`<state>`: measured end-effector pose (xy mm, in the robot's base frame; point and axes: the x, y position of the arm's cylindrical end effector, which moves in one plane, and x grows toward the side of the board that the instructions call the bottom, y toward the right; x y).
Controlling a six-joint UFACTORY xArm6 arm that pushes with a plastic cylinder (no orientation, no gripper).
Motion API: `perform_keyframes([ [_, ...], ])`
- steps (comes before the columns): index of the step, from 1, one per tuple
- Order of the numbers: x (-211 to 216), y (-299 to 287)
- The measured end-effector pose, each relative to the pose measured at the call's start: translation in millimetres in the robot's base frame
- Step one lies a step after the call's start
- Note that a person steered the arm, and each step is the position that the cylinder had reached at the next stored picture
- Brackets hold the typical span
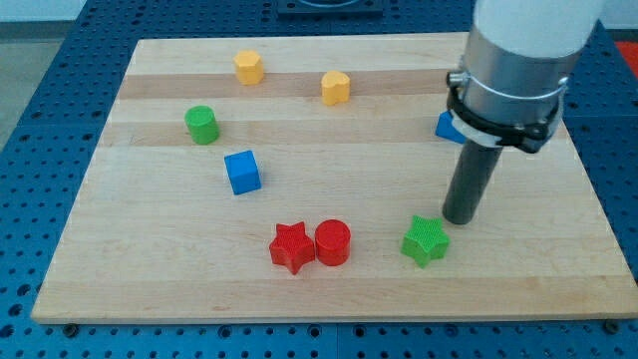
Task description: Place the green star to the bottom right of the red circle
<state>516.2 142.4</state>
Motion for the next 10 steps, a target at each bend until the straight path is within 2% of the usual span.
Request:
perform_keyframes([
  [1,2.7,31.3],
  [4,21.0,22.6],
  [7,29.3,-31.6],
  [10,29.3,-57.4],
])
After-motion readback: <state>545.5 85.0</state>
